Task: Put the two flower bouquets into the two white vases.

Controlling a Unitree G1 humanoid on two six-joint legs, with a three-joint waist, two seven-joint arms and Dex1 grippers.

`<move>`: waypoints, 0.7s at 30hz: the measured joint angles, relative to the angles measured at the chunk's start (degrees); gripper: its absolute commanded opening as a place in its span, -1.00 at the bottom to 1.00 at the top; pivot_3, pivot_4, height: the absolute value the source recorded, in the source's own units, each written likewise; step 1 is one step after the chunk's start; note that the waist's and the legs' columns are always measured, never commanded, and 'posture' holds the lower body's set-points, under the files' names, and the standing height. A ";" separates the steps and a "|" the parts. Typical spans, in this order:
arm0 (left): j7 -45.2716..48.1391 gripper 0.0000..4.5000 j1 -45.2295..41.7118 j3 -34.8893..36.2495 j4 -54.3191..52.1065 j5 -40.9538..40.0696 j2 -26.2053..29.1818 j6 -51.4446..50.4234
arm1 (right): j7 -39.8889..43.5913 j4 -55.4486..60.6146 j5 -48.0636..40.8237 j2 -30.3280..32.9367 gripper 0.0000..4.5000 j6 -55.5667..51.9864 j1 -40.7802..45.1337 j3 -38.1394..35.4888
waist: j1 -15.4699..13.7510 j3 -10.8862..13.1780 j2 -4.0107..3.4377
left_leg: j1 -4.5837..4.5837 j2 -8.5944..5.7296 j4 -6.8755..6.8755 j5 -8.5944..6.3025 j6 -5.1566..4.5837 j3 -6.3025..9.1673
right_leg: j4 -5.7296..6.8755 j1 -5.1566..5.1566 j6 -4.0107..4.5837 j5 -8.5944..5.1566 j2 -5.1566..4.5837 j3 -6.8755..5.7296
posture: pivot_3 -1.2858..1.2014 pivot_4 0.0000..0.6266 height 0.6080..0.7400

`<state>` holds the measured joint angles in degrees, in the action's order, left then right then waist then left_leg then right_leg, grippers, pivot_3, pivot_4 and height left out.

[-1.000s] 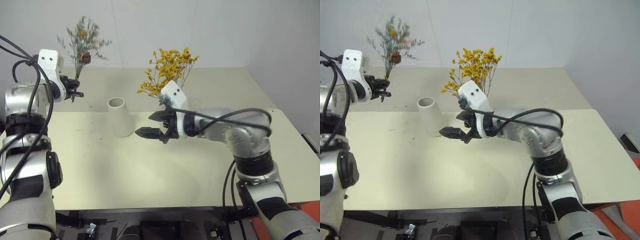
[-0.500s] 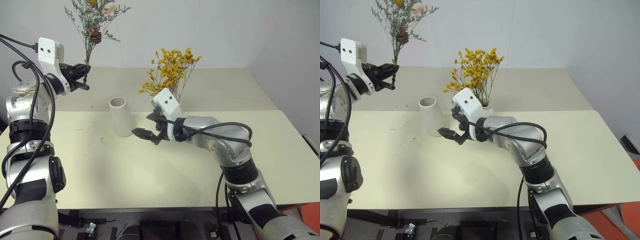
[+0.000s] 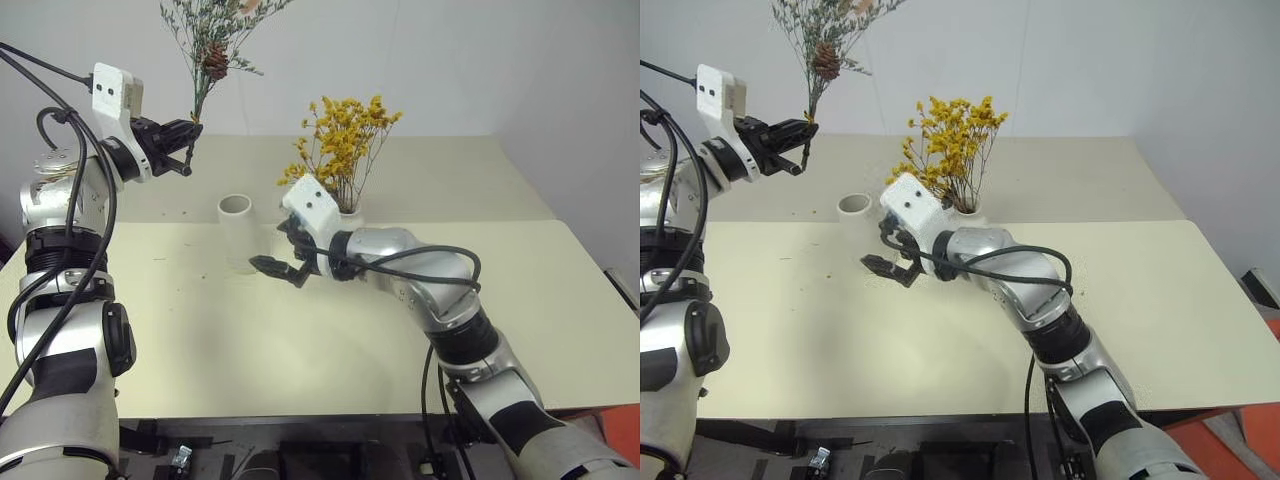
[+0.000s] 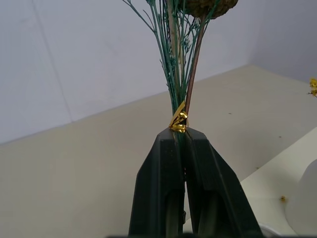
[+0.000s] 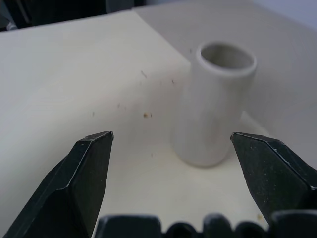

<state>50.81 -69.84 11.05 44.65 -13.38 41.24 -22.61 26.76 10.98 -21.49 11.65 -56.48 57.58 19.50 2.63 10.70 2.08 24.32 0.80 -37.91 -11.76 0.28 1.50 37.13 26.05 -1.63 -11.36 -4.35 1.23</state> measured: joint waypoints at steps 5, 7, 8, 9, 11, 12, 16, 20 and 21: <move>0.02 -0.89 -0.08 -0.01 0.18 -0.01 -0.32 -0.01 | 1.10 -1.54 1.09 -1.90 1.00 1.36 0.58 0.67 | 0.02 0.00 0.00 | -0.03 0.00 0.00 0.00 0.00 0.00 | 0.00 0.00 0.00 0.00 0.01 0.00 | 0.03 -0.52 1.00; 0.77 -0.89 -0.11 -0.01 0.14 -0.22 -0.55 -0.42 | 1.42 -3.13 1.90 -2.55 1.00 2.01 0.62 1.17 | 0.00 0.00 0.00 | -0.02 0.00 0.00 0.00 0.00 -0.01 | 0.00 0.00 0.00 0.00 0.00 0.00 | 0.03 -0.52 1.00; 1.60 -0.89 -0.11 -0.10 0.05 -0.27 -0.62 -1.18 | 1.50 -4.26 2.31 -3.04 1.00 2.32 0.69 1.19 | 0.00 0.00 0.00 | -0.02 0.00 0.00 0.00 0.00 -0.01 | 0.01 0.00 0.00 0.00 0.00 0.00 | 0.03 -0.52 1.00; 2.38 -0.89 -0.10 -0.44 -0.07 -0.28 -0.70 -1.61 | 1.60 -5.05 2.55 -3.32 1.00 2.43 0.70 1.19 | 0.01 0.00 0.00 | -0.01 0.00 0.00 0.00 0.00 0.00 | 0.02 0.00 0.00 0.00 0.00 0.00 | 0.03 -0.52 1.00; 4.16 -0.89 -0.09 -1.05 -0.21 -0.38 -0.73 -2.58 | 1.83 -6.15 3.23 -3.62 1.00 2.52 0.73 1.19 | 0.02 0.00 0.00 | 0.00 0.00 0.00 0.00 0.00 0.00 | 0.05 0.00 0.00 0.00 0.01 0.00 | 0.03 -0.52 1.00; 5.10 -0.89 -0.09 -1.10 -0.21 -0.52 -0.72 -3.10 | 1.85 -6.45 3.50 -3.66 1.00 2.52 0.73 1.19 | 0.02 0.00 0.00 | 0.01 0.00 0.00 0.00 0.00 0.00 | 0.05 0.00 0.00 0.00 0.00 0.00 | 0.03 -0.52 1.00; 9.32 -0.89 -0.10 -0.69 -0.20 -2.91 -0.62 -4.98 | 1.88 -6.65 4.63 -3.73 1.00 2.52 0.72 1.19 | 0.05 0.00 0.00 | -0.01 0.01 0.00 0.00 0.00 0.00 | 0.04 0.00 0.00 0.00 0.01 0.00 | 0.03 -0.52 1.00; 11.52 -0.89 -0.14 0.39 -0.18 -5.13 -0.41 -6.03 | 1.89 -6.65 5.14 -3.90 1.00 2.52 0.72 1.19 | 0.18 0.00 0.00 | -0.02 0.01 0.00 0.00 0.00 0.01 | 0.03 0.00 0.00 0.00 0.02 0.00 | 0.03 -0.52 1.00; 11.74 -0.89 -0.14 0.72 -0.18 -5.63 -0.41 -6.03 | 1.89 -6.65 5.30 -3.94 1.00 2.52 0.72 1.19 | 0.17 0.00 0.00 | -0.02 0.01 0.00 0.00 0.00 0.01 | 0.03 0.00 0.00 0.00 0.02 0.00 | 0.03 -0.52 1.00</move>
<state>62.55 -69.99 11.78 44.48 -19.01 40.83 -28.64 28.65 4.33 -16.19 7.72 -53.96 58.30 20.68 2.79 10.70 2.08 24.30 0.81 -37.91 -11.75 0.29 1.50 37.16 26.05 -1.63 -11.36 -4.34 1.22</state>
